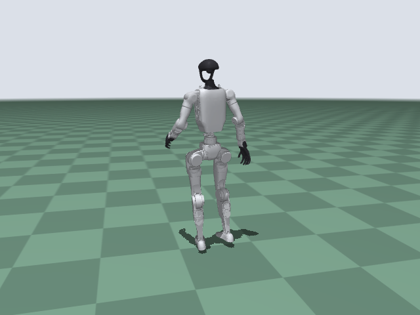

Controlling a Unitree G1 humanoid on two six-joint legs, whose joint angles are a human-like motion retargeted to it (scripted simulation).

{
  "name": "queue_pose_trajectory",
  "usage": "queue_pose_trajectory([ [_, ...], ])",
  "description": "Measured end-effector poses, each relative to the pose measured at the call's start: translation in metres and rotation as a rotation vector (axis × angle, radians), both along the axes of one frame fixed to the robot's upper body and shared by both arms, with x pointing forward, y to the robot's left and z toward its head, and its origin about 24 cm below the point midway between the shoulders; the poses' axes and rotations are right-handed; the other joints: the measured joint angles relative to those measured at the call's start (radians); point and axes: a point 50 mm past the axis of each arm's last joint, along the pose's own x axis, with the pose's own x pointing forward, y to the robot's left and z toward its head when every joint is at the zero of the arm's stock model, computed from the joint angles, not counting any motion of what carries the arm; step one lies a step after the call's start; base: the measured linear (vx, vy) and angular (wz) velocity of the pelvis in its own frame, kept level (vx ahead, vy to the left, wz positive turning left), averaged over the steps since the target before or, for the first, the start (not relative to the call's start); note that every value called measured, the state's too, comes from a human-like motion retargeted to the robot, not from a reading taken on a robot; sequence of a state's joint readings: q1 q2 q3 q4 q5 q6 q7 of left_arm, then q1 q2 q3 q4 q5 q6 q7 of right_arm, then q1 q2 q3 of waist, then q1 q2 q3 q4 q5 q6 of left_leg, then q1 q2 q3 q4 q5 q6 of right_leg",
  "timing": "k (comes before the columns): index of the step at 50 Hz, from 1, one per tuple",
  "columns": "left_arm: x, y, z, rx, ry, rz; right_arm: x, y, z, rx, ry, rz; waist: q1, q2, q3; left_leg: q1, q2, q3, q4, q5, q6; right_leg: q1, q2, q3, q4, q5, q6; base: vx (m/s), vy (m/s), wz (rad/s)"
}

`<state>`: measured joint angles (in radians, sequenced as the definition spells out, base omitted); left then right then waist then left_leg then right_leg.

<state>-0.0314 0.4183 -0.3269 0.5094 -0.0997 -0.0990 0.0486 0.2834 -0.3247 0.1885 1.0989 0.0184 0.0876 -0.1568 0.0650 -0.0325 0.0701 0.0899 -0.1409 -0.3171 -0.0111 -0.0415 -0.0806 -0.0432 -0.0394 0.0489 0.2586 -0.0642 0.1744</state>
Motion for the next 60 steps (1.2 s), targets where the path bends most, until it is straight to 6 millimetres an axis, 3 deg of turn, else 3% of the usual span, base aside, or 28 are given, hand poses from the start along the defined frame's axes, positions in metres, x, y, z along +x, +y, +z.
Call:
queue_pose_trajectory([
  [2,-0.01,0.012,-0.018,0.038,0.071,0.134,-0.002,-0.001,-0.003,0.02,0.092,0.013,0.032,-0.008,-0.008,0.007,0.003,-0.013,0.007,-0.01,0.004,0.023,0.002,-0.015,-0.022,0.0,0.002,0.22,-0.12,0.33],
  [5,-0.038,0.028,-0.049,0.038,0.208,0.419,0.023,-0.006,-0.003,-0.016,0.08,0.056,0.065,-0.013,-0.014,0.016,0.008,-0.03,0.012,-0.025,0.013,0.054,0.005,-0.033,-0.054,-0.003,0.003,0.17,-0.11,0.26],
  [8,-0.078,0.04,-0.075,-0.03,0.366,0.726,0.074,-0.01,0.006,-0.095,-0.107,0.105,0.078,-0.012,-0.016,0.022,0.013,-0.042,0.011,-0.035,0.008,0.078,0.008,-0.047,-0.086,-0.006,0.002,0.12,-0.1,0.19],
  [10,-0.106,0.046,-0.088,-0.076,0.463,0.875,0.117,-0.009,0.018,-0.125,-0.322,0.119,0.085,-0.014,-0.011,0.029,0.015,-0.049,0.009,-0.043,0.001,0.097,0.008,-0.056,-0.107,-0.005,0.009,0.08,-0.1,0.18],
  [12,-0.135,0.051,-0.098,-0.055,0.58,0.891,0.156,-0.007,0.033,-0.139,-0.486,0.103,0.088,-0.011,-0.009,0.02,0.011,-0.055,0.013,-0.042,0.008,0.102,0.003,-0.067,-0.128,0.0,0.018,0.04,-0.09,0.18],
  [15,-0.17,0.053,-0.105,0.057,0.727,0.702,0.205,-0.006,0.061,-0.128,-0.689,0.062,0.103,-0.006,0.004,-0.007,-0.001,-0.064,0.027,-0.044,0.027,0.103,-0.009,-0.087,-0.159,0.011,0.038,-0.01,-0.06,0.25],
  [18,-0.181,0.054,-0.104,0.165,0.773,0.454,0.24,-0.01,0.088,-0.137,-0.84,0.029,0.14,0.007,0.045,-0.042,-0.017,-0.071,0.058,-0.058,0.042,0.102,-0.024,-0.117,-0.184,0.016,0.054,-0.08,-0.03,0.49],
  [22,-0.175,0.047,-0.102,0.148,0.71,0.387,0.266,-0.026,0.12,-0.229,-0.958,0.042,0.18,0.036,0.12,-0.099,-0.006,0.071,0.123,-0.11,0.057,0.106,-0.056,-0.2,-0.198,0.011,0.072,-0.11,0.0,1.04],
  [26,-0.168,0.045,-0.099,0.057,0.653,0.478,0.267,-0.04,0.124,-0.269,-0.924,0.023,0.182,0.04,0.143,-0.142,0.081,0.471,0.154,-0.199,0.058,0.101,-0.089,-0.331,-0.207,-0.008,0.087,-0.05,0.0,1.65],
  [30,-0.166,0.05,-0.096,0.035,0.639,0.496,0.248,-0.044,0.101,-0.222,-0.809,-0.069,0.159,0.024,0.118,-0.122,0.163,0.847,0.146,-0.219,0.019,0.104,-0.106,-0.481,-0.218,-0.023,0.087,0.06,0.02,2.03],
  [32,-0.16,0.055,-0.093,0.039,0.621,0.485,0.234,-0.041,0.088,-0.203,-0.751,-0.109,0.151,0.02,0.119,-0.1,0.179,0.903,0.142,-0.195,-0.003,0.126,-0.114,-0.563,-0.204,-0.035,0.087,0.13,0.09,2.22],
  [35,-0.148,0.058,-0.09,0.038,0.6,0.47,0.21,-0.034,0.068,-0.185,-0.668,-0.122,0.157,0.03,0.115,-0.09,0.171,0.816,0.11,-0.156,-0.033,0.151,-0.132,-0.684,-0.137,-0.069,0.069,0.16,0.12,2.14],
  [39,-0.128,0.056,-0.084,0.029,0.535,0.461,0.184,-0.016,0.046,-0.152,-0.566,-0.051,0.161,0.063,0.128,-0.081,0.157,0.626,0.083,-0.14,-0.026,0.127,-0.179,-0.734,0.095,-0.143,-0.022,0.14,0.09,2.24],
  [42,-0.113,0.054,-0.078,0.017,0.474,0.464,0.173,0.002,0.034,-0.113,-0.5,0.031,0.147,0.071,0.151,-0.067,0.128,0.487,0.073,-0.13,-0.007,0.018,-0.197,-0.536,0.334,-0.181,-0.066,0.12,0.03,2.49],
  [44,-0.106,0.051,-0.076,0.009,0.444,0.471,0.168,0.013,0.027,-0.093,-0.463,0.097,0.127,0.074,0.162,-0.061,0.105,0.386,0.072,-0.12,0.0,-0.055,-0.15,-0.344,0.423,-0.173,-0.048,0.11,-0.01,2.68],
  [47,-0.101,0.046,-0.074,0.002,0.412,0.465,0.164,0.024,0.023,-0.074,-0.431,0.185,0.093,0.098,0.171,-0.055,0.093,0.233,0.076,-0.104,-0.005,-0.096,-0.064,-0.151,0.43,-0.156,-0.03,0.11,-0.04,2.7],
  [49,-0.1,0.042,-0.072,-0.004,0.397,0.454,0.162,0.027,0.022,-0.067,-0.43,0.207,0.071,0.114,0.169,-0.049,0.091,0.136,0.073,-0.093,-0.016,-0.096,-0.032,-0.082,0.387,-0.156,-0.051,0.11,-0.08,2.64],
  [52,-0.099,0.04,-0.071,-0.005,0.383,0.442,0.165,0.028,0.024,-0.071,-0.456,0.18,0.033,0.121,0.163,-0.042,0.078,-0.007,0.053,-0.074,-0.033,-0.092,0.02,0.067,0.293,-0.156,-0.071,0.09,-0.11,2.65],
  [56,-0.097,0.042,-0.072,0.019,0.388,0.448,0.17,0.021,0.029,-0.084,-0.5,0.11,0.008,0.092,0.155,-0.039,0.031,-0.184,0.02,-0.047,-0.034,-0.065,0.073,0.32,0.134,-0.095,-0.024,0.06,-0.14,2.46],
  [60,-0.091,0.047,-0.072,0.015,0.382,0.48,0.174,0.008,0.035,-0.092,-0.521,0.103,0.044,0.073,0.161,-0.03,0.005,-0.309,-0.019,-0.022,-0.034,-0.035,0.039,0.304,0.065,-0.058,-0.006,-0.01,-0.16,1.74],
])
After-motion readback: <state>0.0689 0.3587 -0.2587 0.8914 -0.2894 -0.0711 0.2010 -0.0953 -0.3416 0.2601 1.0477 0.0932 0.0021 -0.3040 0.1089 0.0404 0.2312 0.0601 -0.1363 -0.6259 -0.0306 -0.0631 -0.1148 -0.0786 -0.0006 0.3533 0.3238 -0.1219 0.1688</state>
